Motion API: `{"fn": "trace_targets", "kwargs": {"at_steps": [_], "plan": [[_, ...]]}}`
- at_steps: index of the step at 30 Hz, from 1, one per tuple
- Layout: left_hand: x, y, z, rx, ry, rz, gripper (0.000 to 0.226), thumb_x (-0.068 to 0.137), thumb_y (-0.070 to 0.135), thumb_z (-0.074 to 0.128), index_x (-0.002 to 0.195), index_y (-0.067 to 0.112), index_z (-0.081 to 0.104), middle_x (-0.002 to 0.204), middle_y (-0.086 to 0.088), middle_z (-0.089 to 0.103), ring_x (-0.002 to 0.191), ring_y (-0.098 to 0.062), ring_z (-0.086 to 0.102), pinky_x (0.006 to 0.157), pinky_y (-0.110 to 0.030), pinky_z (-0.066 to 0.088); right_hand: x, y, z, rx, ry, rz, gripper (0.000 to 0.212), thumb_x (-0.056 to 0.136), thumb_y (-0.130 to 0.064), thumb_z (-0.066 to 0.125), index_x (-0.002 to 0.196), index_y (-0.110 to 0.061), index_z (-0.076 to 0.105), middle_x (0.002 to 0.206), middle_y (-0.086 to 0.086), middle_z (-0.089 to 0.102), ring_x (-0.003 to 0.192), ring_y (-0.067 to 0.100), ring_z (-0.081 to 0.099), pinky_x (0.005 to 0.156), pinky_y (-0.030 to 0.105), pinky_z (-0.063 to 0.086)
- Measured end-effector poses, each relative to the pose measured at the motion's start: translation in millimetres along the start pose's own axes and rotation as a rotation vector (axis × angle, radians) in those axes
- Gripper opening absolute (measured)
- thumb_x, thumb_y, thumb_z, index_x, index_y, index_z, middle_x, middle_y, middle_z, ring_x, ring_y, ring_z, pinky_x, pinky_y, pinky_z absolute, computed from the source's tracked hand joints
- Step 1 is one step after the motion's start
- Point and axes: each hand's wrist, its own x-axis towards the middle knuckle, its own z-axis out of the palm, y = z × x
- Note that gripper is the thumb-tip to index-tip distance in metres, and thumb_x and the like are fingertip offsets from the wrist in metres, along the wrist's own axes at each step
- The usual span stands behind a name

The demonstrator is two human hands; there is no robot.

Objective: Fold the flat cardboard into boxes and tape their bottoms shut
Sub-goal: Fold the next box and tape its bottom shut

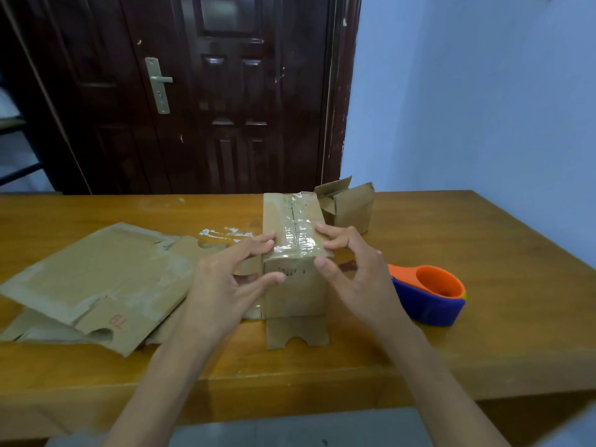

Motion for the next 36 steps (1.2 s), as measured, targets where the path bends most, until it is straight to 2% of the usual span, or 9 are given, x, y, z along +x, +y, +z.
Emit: {"fn": "trace_targets", "kwargs": {"at_steps": [4, 12, 18, 22, 24, 26, 28, 31, 36], "plan": [[1, 1, 13, 0.09, 0.124, -0.003, 0.06, 0.074, 0.047, 0.081, 0.129, 0.024, 0.073, 0.133, 0.019, 0.069, 0.122, -0.002, 0.066, 0.082, -0.032, 0.065, 2, -3, 11, 0.001, 0.076, 0.052, 0.044, 0.085, -0.059, 0.076, 0.113, -0.029, 0.059, 0.143, -0.018, 0.062, 0.13, 0.0, 0.058, 0.085, 0.029, 0.063], [-4, 3, 12, 0.023, 0.124, -0.015, 0.048, 0.087, 0.036, 0.075, 0.133, 0.024, 0.071, 0.135, 0.024, 0.066, 0.125, 0.008, 0.059, 0.087, -0.023, 0.062, 1, -1, 7, -0.017, 0.06, 0.029, 0.046, 0.089, -0.063, 0.07, 0.116, -0.026, 0.061, 0.144, -0.017, 0.061, 0.13, -0.001, 0.058, 0.084, 0.035, 0.064], [-14, 26, 19, 0.258, 0.143, 0.007, 0.058, 0.087, 0.057, 0.058, 0.138, 0.031, 0.065, 0.142, 0.021, 0.063, 0.094, 0.018, 0.065, 0.082, -0.024, 0.064, 2, -8, -4, 0.091, -0.042, 0.106, 0.029, 0.092, -0.051, 0.072, 0.112, -0.033, 0.061, 0.148, -0.026, 0.056, 0.136, -0.001, 0.053, 0.097, 0.038, 0.06], [-33, 74, 31, 0.725, -0.215, 0.005, 0.065, 0.104, 0.064, 0.025, 0.163, 0.041, 0.009, 0.171, 0.023, 0.001, 0.13, -0.003, 0.056, 0.095, -0.019, 0.053, 12, -11, -29, 0.009, -0.156, 0.172, 0.021, 0.097, -0.04, 0.069, 0.117, -0.036, 0.067, 0.154, -0.023, 0.045, 0.138, -0.009, 0.043, 0.107, 0.031, 0.05], [-50, 88, 38, 0.763, -0.282, 0.027, 0.062, 0.106, 0.064, 0.02, 0.16, 0.043, -0.001, 0.174, 0.015, -0.009, 0.133, -0.006, 0.054, 0.089, -0.02, 0.054, 18, -14, -35, -0.029, -0.213, 0.214, 0.02, 0.102, -0.032, 0.066, 0.12, -0.039, 0.069, 0.143, -0.023, 0.055, 0.131, -0.008, 0.048, 0.109, 0.032, 0.049], [-55, 87, 36, 0.705, -0.176, 0.151, 0.055, 0.103, 0.064, 0.025, 0.156, 0.048, 0.017, 0.172, 0.014, 0.018, 0.104, 0.0, 0.065, 0.076, -0.018, 0.054, 22, -21, -35, -0.051, -0.226, 0.256, 0.02, 0.107, -0.031, 0.056, 0.119, -0.039, 0.07, 0.124, -0.026, 0.065, 0.12, -0.007, 0.056, 0.099, 0.026, 0.05], [-42, 82, 20, 0.533, -0.026, 0.131, 0.045, 0.099, 0.059, 0.041, 0.142, 0.048, 0.044, 0.139, 0.025, 0.057, 0.077, 0.007, 0.061, 0.069, -0.015, 0.052, 24, -31, -32, -0.036, -0.211, 0.305, 0.022, 0.109, -0.041, 0.049, 0.113, -0.038, 0.07, 0.109, -0.026, 0.069, 0.108, -0.007, 0.06, 0.085, 0.023, 0.047], [5, 53, -21, 0.333, 0.345, -0.037, 0.017, 0.096, 0.037, 0.067, 0.112, 0.038, 0.069, 0.096, 0.022, 0.07, 0.08, 0.003, 0.064, 0.067, -0.029, 0.057, 26, -36, -27, -0.088, -0.256, 0.337, 0.018, 0.103, -0.054, 0.055, 0.114, -0.042, 0.061, 0.105, -0.025, 0.068, 0.103, -0.004, 0.063, 0.083, 0.024, 0.052], [77, -11, -59, -0.222, 0.164, -0.66, 0.039, 0.099, 0.051, 0.062, 0.122, 0.021, 0.068, 0.129, -0.001, 0.07, 0.11, -0.018, 0.066, 0.093, -0.039, 0.056, 41, -35, -30, 0.036, -0.374, 0.475, 0.033, 0.103, -0.044, 0.062, 0.135, -0.044, 0.054, 0.14, -0.022, 0.053, 0.117, -0.002, 0.057, 0.092, 0.026, 0.058]]}}
